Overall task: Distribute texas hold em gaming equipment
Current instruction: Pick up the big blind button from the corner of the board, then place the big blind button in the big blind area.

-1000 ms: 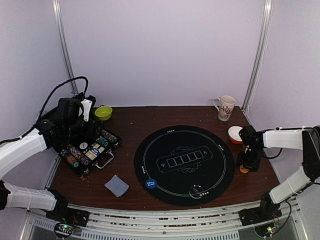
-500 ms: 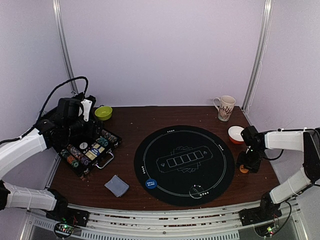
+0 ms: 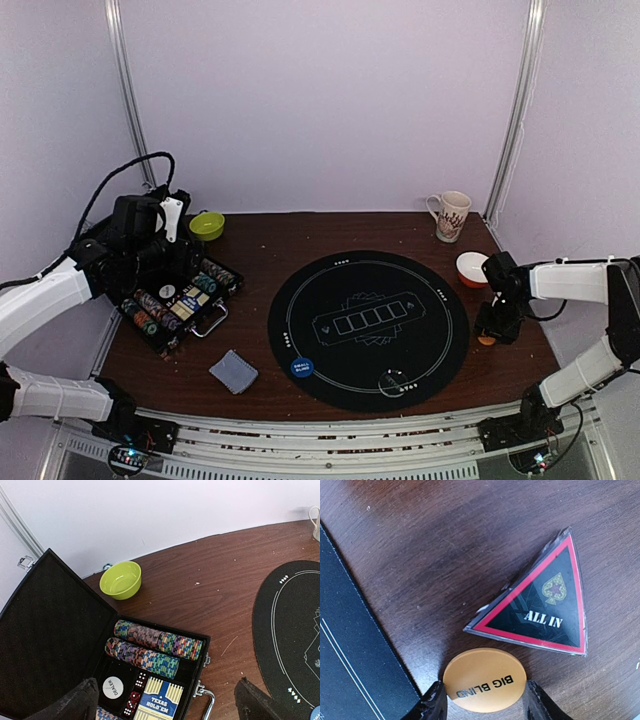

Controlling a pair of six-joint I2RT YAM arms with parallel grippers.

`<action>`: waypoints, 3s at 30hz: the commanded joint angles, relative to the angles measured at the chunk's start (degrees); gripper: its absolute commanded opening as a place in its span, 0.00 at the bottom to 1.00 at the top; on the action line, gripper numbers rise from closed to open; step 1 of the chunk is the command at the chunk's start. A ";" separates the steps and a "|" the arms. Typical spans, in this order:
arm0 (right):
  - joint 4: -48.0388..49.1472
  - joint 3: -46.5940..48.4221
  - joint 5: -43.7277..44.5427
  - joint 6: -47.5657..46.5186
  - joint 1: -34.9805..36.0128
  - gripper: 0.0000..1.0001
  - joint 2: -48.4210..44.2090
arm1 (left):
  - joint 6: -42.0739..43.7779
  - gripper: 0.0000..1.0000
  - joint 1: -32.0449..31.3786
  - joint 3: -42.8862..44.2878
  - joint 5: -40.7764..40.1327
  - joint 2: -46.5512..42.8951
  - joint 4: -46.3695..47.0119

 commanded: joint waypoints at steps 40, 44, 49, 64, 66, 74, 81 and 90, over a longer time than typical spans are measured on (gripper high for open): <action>-12.98 48.08 3.23 6.04 35.80 0.46 23.45 | 0.65 0.98 0.47 -0.36 0.31 0.66 2.50; -13.43 45.83 4.17 4.65 32.56 0.51 22.34 | 0.71 0.98 0.49 -0.25 0.57 1.12 2.38; -12.68 38.01 4.50 1.17 22.95 0.74 19.43 | 0.74 0.98 0.43 -0.43 0.93 1.31 2.42; -8.09 35.38 1.19 -5.32 13.77 0.80 28.93 | 1.06 0.98 0.52 -0.42 0.73 3.14 2.19; -7.78 35.29 1.21 -5.52 12.94 0.77 29.79 | 1.11 0.98 0.49 -0.42 0.52 3.32 2.10; -5.15 35.37 -1.42 -6.76 12.36 0.63 31.88 | 1.17 0.98 0.48 -0.33 0.15 3.43 2.14; -6.74 38.41 -1.04 -6.93 12.69 0.50 34.10 | 1.28 0.98 0.44 -0.44 -0.29 3.45 2.12; -8.69 43.69 -0.70 -6.98 16.27 0.44 36.54 | 1.38 0.98 0.55 -0.34 -0.34 3.26 2.10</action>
